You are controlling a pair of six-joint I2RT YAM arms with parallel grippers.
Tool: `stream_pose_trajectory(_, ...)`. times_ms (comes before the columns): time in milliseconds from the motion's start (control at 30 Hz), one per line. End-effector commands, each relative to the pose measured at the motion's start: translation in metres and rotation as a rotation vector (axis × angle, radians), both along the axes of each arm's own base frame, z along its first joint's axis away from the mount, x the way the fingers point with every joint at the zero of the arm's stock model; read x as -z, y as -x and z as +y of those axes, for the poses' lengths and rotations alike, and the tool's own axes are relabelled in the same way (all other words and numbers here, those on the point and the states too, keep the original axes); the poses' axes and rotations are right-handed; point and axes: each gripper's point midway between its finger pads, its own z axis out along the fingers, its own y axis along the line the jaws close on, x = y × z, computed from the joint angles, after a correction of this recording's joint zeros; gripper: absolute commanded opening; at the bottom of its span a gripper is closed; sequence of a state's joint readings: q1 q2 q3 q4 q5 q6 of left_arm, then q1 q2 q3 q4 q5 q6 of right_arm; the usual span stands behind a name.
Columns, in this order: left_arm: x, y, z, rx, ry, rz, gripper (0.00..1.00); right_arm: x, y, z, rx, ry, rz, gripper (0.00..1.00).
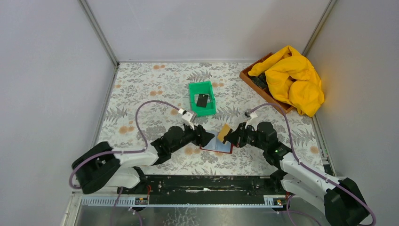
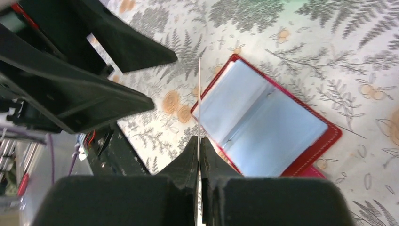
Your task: Take the credit cards out of the card holder
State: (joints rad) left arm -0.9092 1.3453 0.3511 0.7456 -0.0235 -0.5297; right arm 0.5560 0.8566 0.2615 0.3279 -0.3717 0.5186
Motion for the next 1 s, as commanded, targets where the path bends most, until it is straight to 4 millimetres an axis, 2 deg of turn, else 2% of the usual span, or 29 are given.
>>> stream_pose_trajectory(0,-0.051,0.002,-0.002,0.047,0.02,-0.122,0.75,-0.051,0.009,0.021,-0.167,-0.113,-0.145,0.0)
stream_pose_trajectory(67,-0.065,0.007,-0.003,0.089,0.022,-0.158,0.73,-0.063,0.019,0.028,-0.239,-0.158,-0.171,0.0)
stream_pose_trajectory(167,-0.078,0.018,-0.009,0.176,0.035,-0.174,0.66,-0.077,0.032,0.035,-0.333,-0.212,-0.192,0.0)
stream_pose_trajectory(300,-0.082,0.031,-0.016,0.263,0.062,-0.178,0.62,-0.093,0.045,0.038,-0.411,-0.256,-0.218,0.0)
stream_pose_trajectory(500,-0.1,0.056,-0.023,0.401,0.161,-0.196,0.48,-0.09,0.053,0.039,-0.458,-0.263,-0.204,0.0)
stream_pose_trajectory(567,-0.101,0.058,-0.023,0.412,0.169,-0.194,0.37,-0.09,0.053,0.039,-0.46,-0.268,-0.203,0.0)
stream_pose_trajectory(600,-0.101,0.058,-0.023,0.412,0.17,-0.191,0.3,-0.091,0.053,0.04,-0.462,-0.271,-0.204,0.0)
stream_pose_trajectory(700,-0.1,0.056,-0.022,0.404,0.174,-0.185,0.01,-0.092,0.051,0.039,-0.451,-0.27,-0.211,0.0)
stream_pose_trajectory(733,-0.1,0.054,-0.021,0.398,0.174,-0.184,0.0,-0.091,0.05,0.039,-0.444,-0.267,-0.21,0.01)
stream_pose_trajectory(833,-0.1,0.045,-0.016,0.357,0.177,-0.178,0.0,-0.088,0.043,0.037,-0.399,-0.241,-0.206,0.2)
stream_pose_trajectory(967,-0.098,0.018,-0.003,0.272,0.18,-0.155,0.0,-0.086,0.036,0.033,-0.348,-0.215,-0.218,0.27)
